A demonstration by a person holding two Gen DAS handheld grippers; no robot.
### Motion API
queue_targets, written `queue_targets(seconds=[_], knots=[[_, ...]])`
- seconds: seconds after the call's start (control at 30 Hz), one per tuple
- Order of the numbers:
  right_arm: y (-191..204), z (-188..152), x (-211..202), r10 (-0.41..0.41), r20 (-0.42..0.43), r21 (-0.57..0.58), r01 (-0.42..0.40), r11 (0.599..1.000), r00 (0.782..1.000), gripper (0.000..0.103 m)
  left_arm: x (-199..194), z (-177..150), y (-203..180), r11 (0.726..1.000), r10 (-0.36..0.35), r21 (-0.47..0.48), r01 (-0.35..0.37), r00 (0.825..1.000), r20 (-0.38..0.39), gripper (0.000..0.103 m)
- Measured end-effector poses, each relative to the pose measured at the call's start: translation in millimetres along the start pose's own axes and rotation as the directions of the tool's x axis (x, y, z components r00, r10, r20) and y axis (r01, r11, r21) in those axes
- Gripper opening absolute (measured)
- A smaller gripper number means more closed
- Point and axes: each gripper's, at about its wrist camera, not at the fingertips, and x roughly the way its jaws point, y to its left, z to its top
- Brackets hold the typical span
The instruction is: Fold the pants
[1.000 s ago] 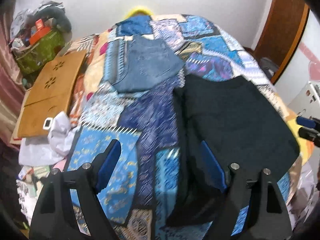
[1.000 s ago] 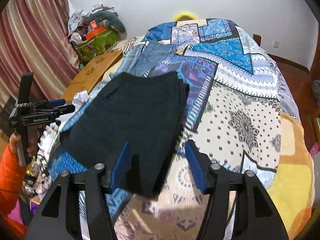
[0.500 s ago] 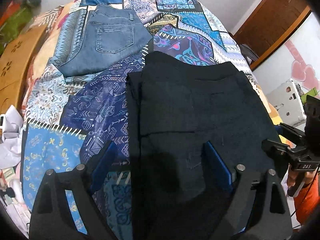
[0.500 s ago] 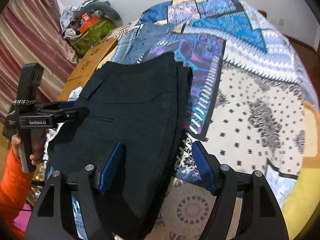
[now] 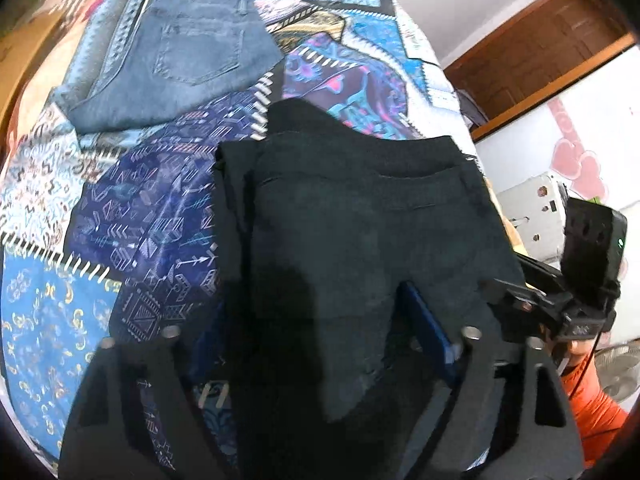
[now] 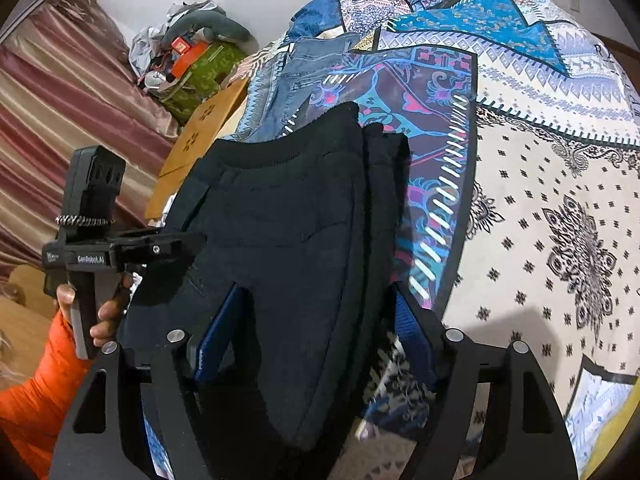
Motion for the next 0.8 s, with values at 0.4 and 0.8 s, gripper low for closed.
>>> queue_targets(seconds=[0.4,0.8], knots=[[22,11,-12,-0.025,0.009,-0.102,0.026,0.994,1.000,0.026,-23,-4,-24,0.987,0.132,0.082,-0.139,0.987,0.090,0.041],[72,46,-40,-0.031,0.184,-0.248,0.077,0.966,0.982,0.021,-91,20,-42,0.970,0.173,0.122,-0.212,0.947,0.271,0.030]])
